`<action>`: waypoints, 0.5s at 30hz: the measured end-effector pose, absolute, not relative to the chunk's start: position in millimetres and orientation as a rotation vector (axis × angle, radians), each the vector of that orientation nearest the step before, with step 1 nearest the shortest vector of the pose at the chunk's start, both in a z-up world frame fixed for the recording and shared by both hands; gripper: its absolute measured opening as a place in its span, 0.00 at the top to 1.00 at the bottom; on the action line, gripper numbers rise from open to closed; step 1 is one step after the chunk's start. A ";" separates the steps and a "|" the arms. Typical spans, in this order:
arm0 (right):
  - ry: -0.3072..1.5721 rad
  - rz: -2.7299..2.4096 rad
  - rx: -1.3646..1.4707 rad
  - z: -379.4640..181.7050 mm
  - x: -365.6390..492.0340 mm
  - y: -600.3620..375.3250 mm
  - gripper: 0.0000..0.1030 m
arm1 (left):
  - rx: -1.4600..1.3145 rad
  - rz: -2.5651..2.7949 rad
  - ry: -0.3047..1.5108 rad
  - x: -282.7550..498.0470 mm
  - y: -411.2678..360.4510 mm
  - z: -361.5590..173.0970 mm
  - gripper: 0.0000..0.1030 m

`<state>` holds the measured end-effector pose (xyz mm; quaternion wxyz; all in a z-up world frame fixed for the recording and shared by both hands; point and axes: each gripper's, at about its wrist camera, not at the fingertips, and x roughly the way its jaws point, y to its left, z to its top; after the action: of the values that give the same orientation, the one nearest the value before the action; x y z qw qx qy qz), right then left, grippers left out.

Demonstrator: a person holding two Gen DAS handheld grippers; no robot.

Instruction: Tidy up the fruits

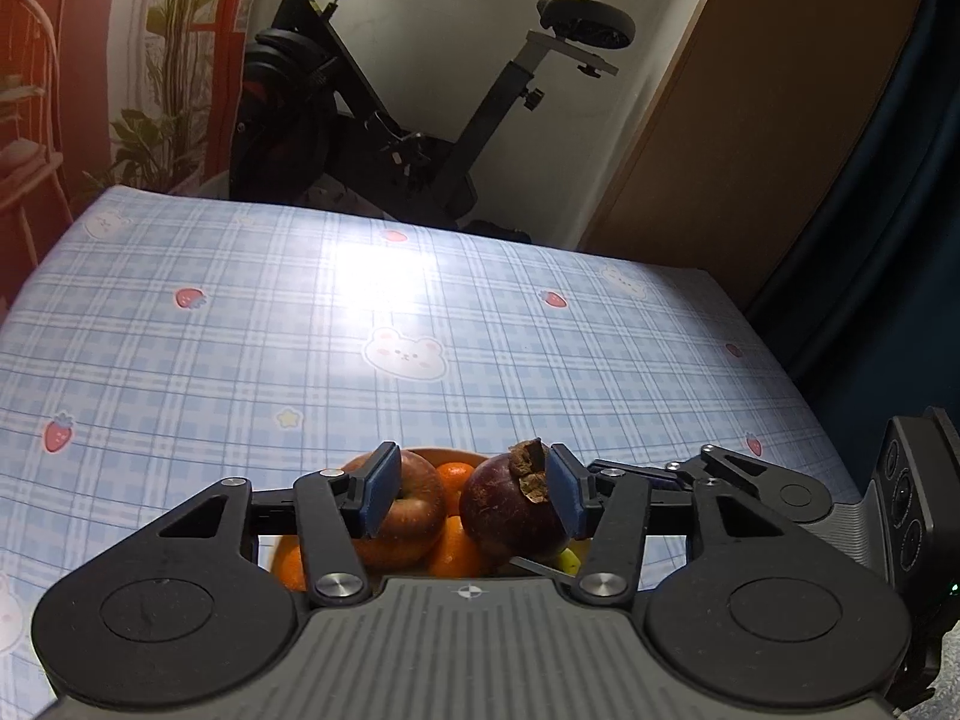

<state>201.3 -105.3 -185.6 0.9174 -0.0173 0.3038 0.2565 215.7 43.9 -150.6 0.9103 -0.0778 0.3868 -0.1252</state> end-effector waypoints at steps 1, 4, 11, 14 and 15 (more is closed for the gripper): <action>0.618 0.517 -0.028 -182.1 198.6 -108.6 0.20 | -0.155 -0.240 0.777 209.8 45.0 -145.0 0.30; 0.591 0.484 0.013 -166.6 187.7 -122.4 0.10 | -0.126 -0.176 0.716 190.1 46.5 -128.8 0.19; 0.535 0.328 0.086 -125.1 154.1 -149.1 0.00 | -0.045 -0.063 0.627 143.1 37.3 -96.8 0.16; 0.505 0.291 0.104 -110.1 136.2 -156.7 0.00 | -0.022 -0.036 0.584 124.0 30.7 -84.1 0.15; 0.509 0.272 0.106 -105.6 131.6 -157.7 0.00 | -0.015 -0.028 0.570 116.8 29.0 -80.0 0.14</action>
<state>131.6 -157.7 -105.6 0.9573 0.0523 0.2508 0.1339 116.8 29.0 -80.0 0.9596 -0.0073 0.2810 -0.0137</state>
